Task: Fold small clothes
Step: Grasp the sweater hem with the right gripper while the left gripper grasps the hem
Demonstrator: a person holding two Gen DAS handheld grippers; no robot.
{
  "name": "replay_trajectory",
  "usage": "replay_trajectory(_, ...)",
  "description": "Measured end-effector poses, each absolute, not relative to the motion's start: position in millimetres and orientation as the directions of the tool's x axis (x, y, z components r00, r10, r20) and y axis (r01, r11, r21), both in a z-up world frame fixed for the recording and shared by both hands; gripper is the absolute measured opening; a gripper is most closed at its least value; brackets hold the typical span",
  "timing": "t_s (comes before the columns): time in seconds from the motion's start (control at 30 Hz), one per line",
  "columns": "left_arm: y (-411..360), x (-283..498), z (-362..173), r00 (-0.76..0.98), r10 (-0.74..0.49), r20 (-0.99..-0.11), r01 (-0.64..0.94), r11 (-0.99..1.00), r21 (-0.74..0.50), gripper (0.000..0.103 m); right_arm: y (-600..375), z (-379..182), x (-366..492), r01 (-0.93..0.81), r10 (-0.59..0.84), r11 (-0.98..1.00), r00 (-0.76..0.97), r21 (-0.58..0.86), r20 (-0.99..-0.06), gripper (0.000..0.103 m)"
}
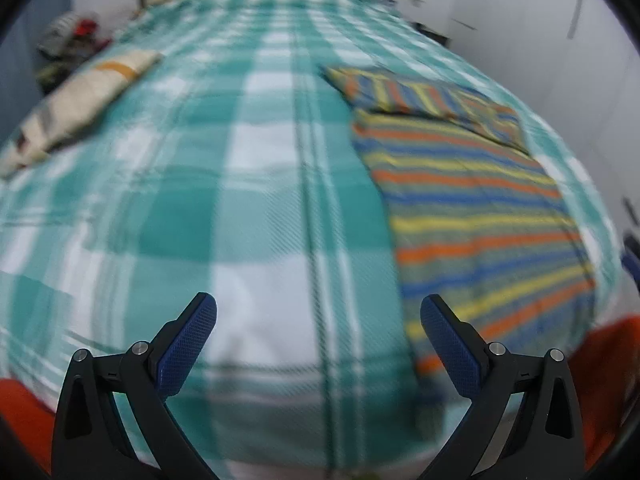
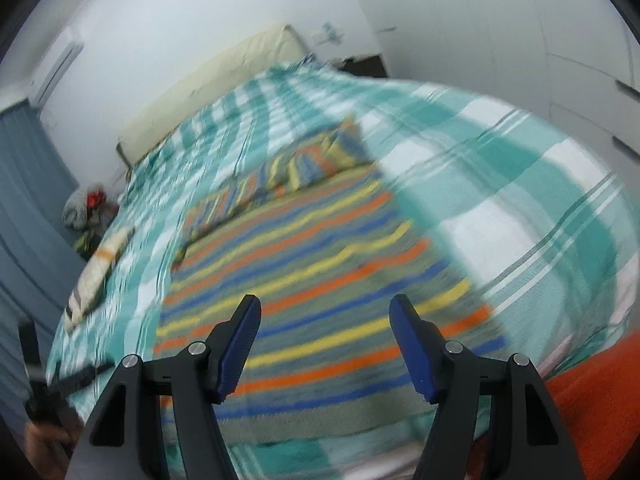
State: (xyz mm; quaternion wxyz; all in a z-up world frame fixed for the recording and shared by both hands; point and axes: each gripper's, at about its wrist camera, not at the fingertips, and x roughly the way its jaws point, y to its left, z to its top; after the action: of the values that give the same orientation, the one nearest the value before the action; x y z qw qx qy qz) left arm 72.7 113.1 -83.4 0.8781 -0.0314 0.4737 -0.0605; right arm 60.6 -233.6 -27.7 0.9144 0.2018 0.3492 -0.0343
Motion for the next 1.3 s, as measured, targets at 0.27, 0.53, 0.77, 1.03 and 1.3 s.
replay_trajectory(0.27,67,54,-133,0.42,-0.118,-0.9,0.286,0.958,0.008,0.076,-291,-1,68,0.198,0.003,0.959,0.706,0.201,-0.708,0.068)
replay_trajectory(0.53,75,36,-112,0.348,-0.405,-0.846,0.318,0.899,-0.3,0.075,-324,-41,88,0.051,0.165,0.979,0.379,0.198,-0.911,0.068)
replay_trajectory(0.77,50,45,-123,0.251,-0.52,-0.816,0.365,0.832,-0.418,0.068,-313,-99,101,-0.112,0.174,0.98,0.072,0.166,-0.982,0.067)
replay_trajectory(1.03,60,58,-138,0.205,-0.529,-0.823,0.272,0.839,-0.472,0.005,-314,-127,122,-0.122,0.188,0.974,-0.046,0.192,-0.981,0.012)
replay_trajectory(1.3,81,55,-110,0.242,-0.646,-0.724,0.229,0.763,-0.605,0.004,-341,-86,113,-0.02,0.373,0.928,0.058,0.373,-0.926,0.005)
